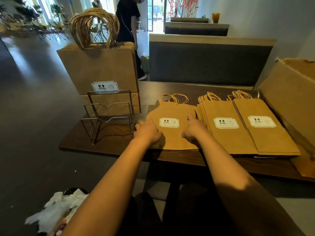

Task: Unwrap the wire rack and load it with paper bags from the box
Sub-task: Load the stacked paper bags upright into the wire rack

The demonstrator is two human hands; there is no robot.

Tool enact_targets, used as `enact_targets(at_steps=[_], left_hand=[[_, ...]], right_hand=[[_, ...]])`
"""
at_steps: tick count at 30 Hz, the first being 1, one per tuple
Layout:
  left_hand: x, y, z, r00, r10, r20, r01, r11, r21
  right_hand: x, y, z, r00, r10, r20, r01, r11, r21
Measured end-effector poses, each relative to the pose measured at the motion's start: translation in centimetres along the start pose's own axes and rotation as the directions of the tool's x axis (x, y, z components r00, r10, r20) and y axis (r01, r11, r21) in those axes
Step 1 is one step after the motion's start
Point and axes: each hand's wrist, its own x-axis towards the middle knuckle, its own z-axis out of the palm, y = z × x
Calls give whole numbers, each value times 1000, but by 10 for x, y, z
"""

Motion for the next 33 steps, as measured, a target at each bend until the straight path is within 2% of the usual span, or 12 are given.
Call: enact_targets(at_steps=[2,6,11,13,15,18,20,23,25,26,30,33], left_hand=[[6,-11,13,999,-38,25,37,999,19],[11,-15,15,998,-9,-62,4,997,-79],[11,-19,10,992,-10,-128,-24,966,-257],[12,-19,8,989,-19,-150,-39,928,-372],[11,-18,3,989,-49,-141,-30,859,-510],[11,-16,-4,990,-75,-122,-23,755,-655],[10,-14,-8,988,-88,-125,-36,662,-749],[7,-7,-19,987,-80,-139,-77,521,-850],[8,-4,-30,985,-81,-151,-104,417,-903],[10,-4,-35,983,-73,-170,-128,396,-909],[4,1,-59,950,68,-304,-292,535,-793],[3,0,-64,943,109,-316,-323,538,-779]], right_hand=[[-2,-1,-1,999,22,32,-24,998,54],[-4,2,3,999,14,52,-25,976,219],[-7,8,9,989,0,-148,47,948,315],[-9,9,5,976,8,-216,93,888,450],[-12,11,-6,971,20,-239,135,778,614],[-23,7,-35,1000,-5,-7,8,512,859],[-26,7,-48,993,-78,86,-45,420,906],[-27,12,-59,990,-138,-27,80,391,917],[-29,16,-67,971,-198,-131,193,340,920],[-30,18,-70,959,-227,-172,238,309,921],[-33,20,-74,919,-284,-275,351,266,898],[-32,16,-68,932,-240,-272,344,347,873]])
